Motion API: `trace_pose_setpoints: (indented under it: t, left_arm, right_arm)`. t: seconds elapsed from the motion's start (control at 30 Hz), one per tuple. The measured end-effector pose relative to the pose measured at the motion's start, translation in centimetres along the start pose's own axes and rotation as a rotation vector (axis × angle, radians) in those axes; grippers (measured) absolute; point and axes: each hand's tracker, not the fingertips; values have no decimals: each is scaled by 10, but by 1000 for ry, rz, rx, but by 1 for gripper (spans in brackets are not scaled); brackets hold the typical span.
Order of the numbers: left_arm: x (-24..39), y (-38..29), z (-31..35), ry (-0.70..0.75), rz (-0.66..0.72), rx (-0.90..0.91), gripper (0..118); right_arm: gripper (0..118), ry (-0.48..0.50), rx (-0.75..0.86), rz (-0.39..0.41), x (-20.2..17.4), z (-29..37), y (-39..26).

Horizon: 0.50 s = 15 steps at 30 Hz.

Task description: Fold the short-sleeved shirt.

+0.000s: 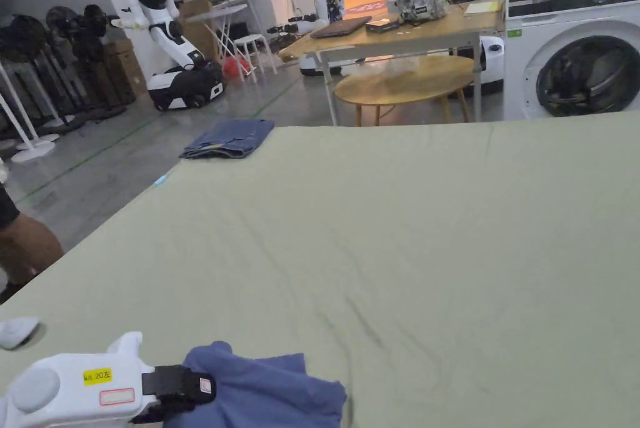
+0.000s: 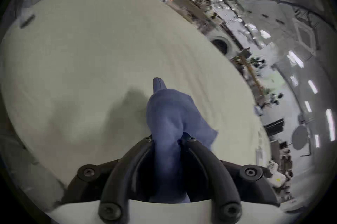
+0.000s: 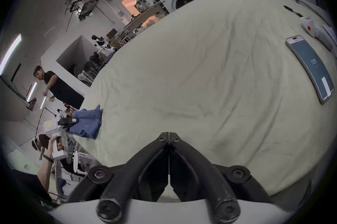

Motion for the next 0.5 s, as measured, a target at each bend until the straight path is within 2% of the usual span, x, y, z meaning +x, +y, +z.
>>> trace_pose_setpoints:
  t: [0.03,0.07,0.17,0.23,0.43,0.5]
  left_arm:
    - [-2,2,-5,52,11,-11,41]
    - [-3,5,-5,96,11,-14,45]
    - [-8,17,14,297,-52,166,45]
    - [17,11,44,345,-114,313,45]
    - [118,-28,112,231,-392,655,45]
    - [164,-52,123,125,-464,751,45]
  right_arm:
    - [0,7,-2,2,-2,0,1]
    - [0,13,2,8,-5,0,2]
    - [0,-1,38,67,-11,8,11]
    - [0,-37,82,118,-13,14,21]
    - [0,-100,325,279,-36,44,66]
    - [0,-123,427,354,-52,57,78]
